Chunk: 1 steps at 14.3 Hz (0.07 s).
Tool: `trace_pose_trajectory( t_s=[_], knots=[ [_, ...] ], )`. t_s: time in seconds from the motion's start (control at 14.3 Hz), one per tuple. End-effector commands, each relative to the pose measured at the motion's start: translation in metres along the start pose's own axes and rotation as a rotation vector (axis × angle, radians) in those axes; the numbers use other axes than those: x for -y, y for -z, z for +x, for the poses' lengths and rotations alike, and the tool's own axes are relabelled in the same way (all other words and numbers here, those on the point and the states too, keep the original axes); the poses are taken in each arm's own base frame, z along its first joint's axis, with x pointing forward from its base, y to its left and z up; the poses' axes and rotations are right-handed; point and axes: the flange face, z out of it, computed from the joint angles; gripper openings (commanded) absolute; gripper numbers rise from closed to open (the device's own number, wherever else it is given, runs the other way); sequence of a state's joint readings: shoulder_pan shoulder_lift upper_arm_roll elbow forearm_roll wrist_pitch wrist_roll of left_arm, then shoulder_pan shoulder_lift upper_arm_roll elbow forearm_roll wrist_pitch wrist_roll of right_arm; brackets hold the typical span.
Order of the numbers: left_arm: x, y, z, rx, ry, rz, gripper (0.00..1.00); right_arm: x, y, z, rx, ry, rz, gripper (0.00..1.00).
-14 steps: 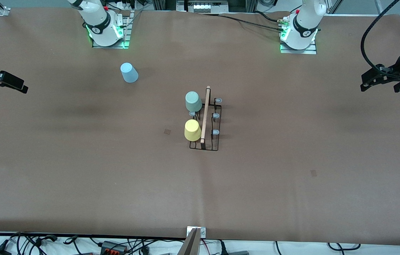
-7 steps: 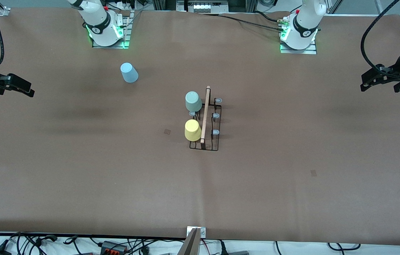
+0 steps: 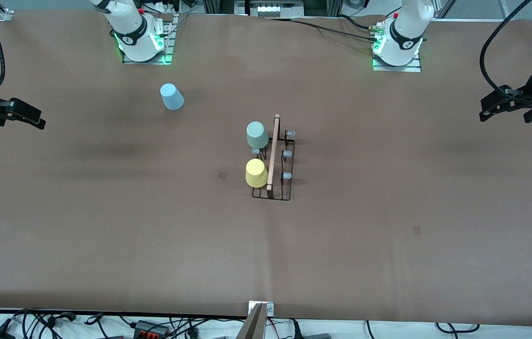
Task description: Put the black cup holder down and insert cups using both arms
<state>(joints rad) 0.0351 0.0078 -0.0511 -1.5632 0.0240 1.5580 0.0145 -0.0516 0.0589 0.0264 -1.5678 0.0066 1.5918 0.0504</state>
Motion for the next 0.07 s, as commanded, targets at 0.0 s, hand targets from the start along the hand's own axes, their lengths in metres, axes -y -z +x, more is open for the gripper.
trace_pose_trajectory(
  t_s=[0.0],
  knots=[
    [0.0012, 0.0057, 0.001, 0.005, -0.013, -0.02, 1.0, -0.0001, 0.0037, 0.0008, -0.003, 0.001, -0.005, 1.0]
  ],
)
